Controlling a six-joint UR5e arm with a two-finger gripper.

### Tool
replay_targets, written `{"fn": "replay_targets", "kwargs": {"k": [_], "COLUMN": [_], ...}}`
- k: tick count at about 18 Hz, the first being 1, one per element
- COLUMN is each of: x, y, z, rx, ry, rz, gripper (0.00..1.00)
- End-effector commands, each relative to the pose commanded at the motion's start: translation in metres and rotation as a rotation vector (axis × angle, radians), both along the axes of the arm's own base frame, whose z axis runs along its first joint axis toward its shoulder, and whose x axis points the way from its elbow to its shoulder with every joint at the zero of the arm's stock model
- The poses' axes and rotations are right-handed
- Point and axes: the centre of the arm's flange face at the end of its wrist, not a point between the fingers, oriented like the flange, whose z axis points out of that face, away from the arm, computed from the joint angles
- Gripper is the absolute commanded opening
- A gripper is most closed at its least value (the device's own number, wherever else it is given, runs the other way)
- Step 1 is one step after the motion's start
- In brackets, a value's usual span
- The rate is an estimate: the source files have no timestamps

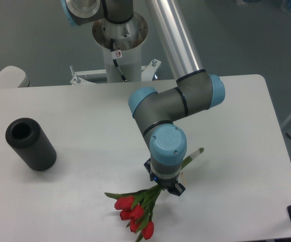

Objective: Insert the flowers into the vase
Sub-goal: 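Carry the red tulip bunch in the gripper toward the black vase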

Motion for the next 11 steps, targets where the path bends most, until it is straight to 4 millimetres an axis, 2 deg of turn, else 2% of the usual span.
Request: {"fn": "replay_targets", "kwargs": {"k": [4,7,11], "x": [0.002,0.018,0.030], "y": [0.001,0.012,0.015], "z": [0.000,0.000,0.002], "rx": [-0.001,-0.001,0.011], "ry": [-0.001,0.001,-0.010], "rz": [-0.003,-0.017,0.015], "gripper": [0.04,0.04,0.03]}}
